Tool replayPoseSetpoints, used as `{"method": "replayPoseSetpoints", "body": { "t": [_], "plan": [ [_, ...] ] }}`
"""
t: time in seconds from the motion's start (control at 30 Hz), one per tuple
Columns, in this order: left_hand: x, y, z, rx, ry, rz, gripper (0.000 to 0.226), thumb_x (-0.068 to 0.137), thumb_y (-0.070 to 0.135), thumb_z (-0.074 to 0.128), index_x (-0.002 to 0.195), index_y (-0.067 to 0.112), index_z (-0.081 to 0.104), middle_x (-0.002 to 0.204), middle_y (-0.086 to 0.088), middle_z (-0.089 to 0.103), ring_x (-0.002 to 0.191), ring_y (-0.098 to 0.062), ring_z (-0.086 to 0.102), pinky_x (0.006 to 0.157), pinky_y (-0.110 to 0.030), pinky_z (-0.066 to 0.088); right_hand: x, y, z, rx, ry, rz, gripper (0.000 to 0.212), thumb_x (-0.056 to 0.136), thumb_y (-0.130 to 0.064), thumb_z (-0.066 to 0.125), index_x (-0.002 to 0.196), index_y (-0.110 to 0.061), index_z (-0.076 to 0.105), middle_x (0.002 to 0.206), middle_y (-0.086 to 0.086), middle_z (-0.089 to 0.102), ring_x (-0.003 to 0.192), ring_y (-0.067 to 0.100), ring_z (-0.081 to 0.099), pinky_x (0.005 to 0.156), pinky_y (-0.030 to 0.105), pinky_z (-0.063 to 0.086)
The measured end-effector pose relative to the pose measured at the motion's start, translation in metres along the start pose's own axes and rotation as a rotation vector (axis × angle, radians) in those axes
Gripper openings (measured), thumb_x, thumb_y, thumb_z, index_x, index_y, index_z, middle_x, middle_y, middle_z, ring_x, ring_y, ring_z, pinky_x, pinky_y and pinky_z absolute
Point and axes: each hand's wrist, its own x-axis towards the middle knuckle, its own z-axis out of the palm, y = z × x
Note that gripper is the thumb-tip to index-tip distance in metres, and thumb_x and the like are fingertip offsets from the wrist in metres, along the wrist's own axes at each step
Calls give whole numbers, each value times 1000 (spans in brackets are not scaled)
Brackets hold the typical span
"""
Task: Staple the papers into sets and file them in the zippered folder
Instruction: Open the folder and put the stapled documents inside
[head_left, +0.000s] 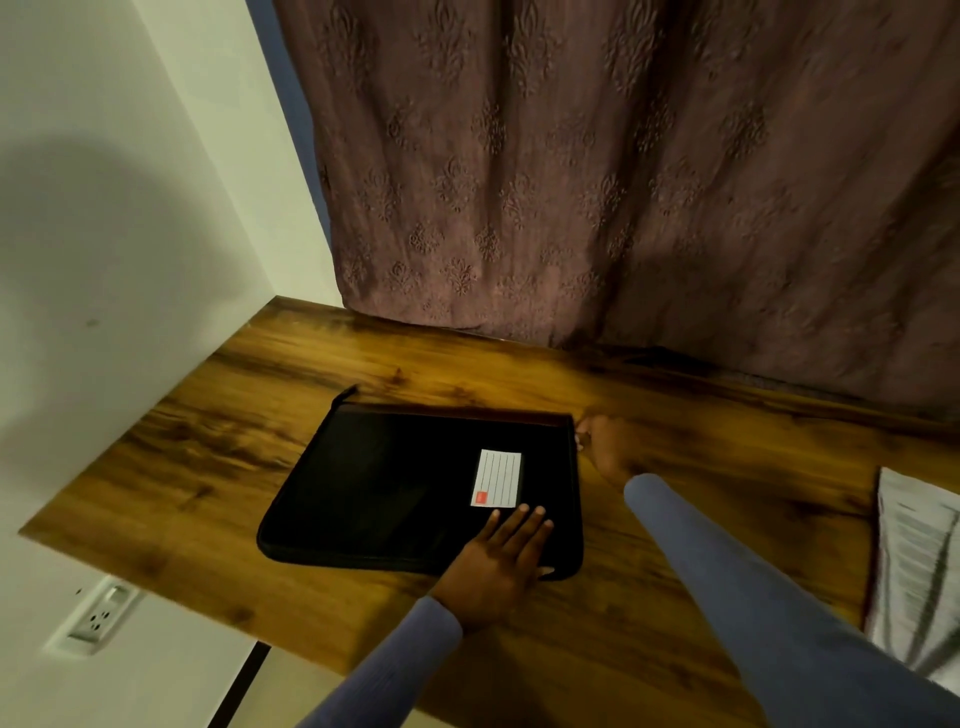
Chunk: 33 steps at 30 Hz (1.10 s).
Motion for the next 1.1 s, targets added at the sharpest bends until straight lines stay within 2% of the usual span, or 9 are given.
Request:
{"method": "replayPoseSetpoints", "body": {
  "t": [0.17, 0.3, 0.4, 0.5, 0.57, 0.77, 0.9, 1.03, 1.1],
  "plan": [
    [24, 9, -2, 11, -103, -100, 54, 102, 37, 3, 126, 14, 46, 115, -3, 68, 106, -19, 65, 81, -36, 56, -50, 13, -11, 63, -134, -136, 20, 85, -8, 47, 78, -2, 64, 86, 18, 65, 74, 24, 59, 53, 14, 31],
    [56, 20, 2, 125, -188, -167, 75, 101, 36, 0, 105, 12, 72, 104, -6, 72, 94, -23, 70, 67, -36, 58, -94, 42, -7, 8, -42, -119, 18, 88, -5, 53, 99, -6, 66, 103, 13, 67, 96, 31, 63, 73, 30, 41],
    [77, 34, 2, 118, -216, -189, 61, 94, 42, 20, 104, 12, 73, 103, -9, 73, 91, -25, 71, 64, -36, 58, -129, 52, -9, -88, 55, -121, 15, 88, -17, 55, 99, -15, 65, 95, 7, 68, 85, 27, 65, 70, 32, 48],
    [93, 53, 3, 27, -220, -185, 55, 95, 38, 30, 135, 4, 46, 137, -22, 48, 123, -39, 50, 90, -49, 49, -153, 52, 1, -130, 227, -172, 7, 64, -18, 66, 71, -17, 67, 59, 1, 65, 44, 19, 61, 36, 23, 39],
    [99, 62, 1, -22, -338, -196, 58, 99, 36, 29, 147, 5, 20, 152, -23, 21, 139, -40, 24, 106, -51, 33, -160, 55, 13, -95, 249, -138, 9, 59, -12, 70, 65, -17, 65, 52, 3, 62, 37, 17, 55, 33, 22, 31],
    [83, 36, -10, -82, -386, -98, 60, 94, 52, 38, 146, 24, 29, 158, -7, 12, 145, -28, 13, 115, -45, 20, -148, 72, 19, -92, 114, 122, 20, 91, -17, 48, 104, -17, 64, 97, 7, 68, 85, 27, 64, 67, 33, 47],
    [20, -5, -16, 36, -598, -250, 88, 86, 67, 39, 150, 24, -2, 156, -15, -17, 143, -37, -13, 115, -55, 2, -126, 77, 5, -7, 124, 190, 17, 93, -14, 48, 103, -19, 61, 98, 7, 67, 86, 25, 63, 62, 26, 41],
    [-17, -2, -19, 106, -656, -317, 93, 73, 67, -10, 147, 11, -13, 150, -21, -26, 142, -41, -15, 116, -55, 6, -115, 70, 6, -19, 58, 205, 16, 93, -15, 48, 106, -15, 59, 106, 10, 65, 95, 27, 62, 73, 32, 48],
    [-18, 4, -16, 135, -683, -323, 87, 81, 63, -14, 147, 7, -13, 153, -21, -19, 142, -41, -13, 115, -55, 11, -122, 61, 16, -62, 9, 201, 20, 97, -19, 43, 109, -9, 56, 108, 13, 62, 97, 28, 60, 77, 33, 46]
  ]
}}
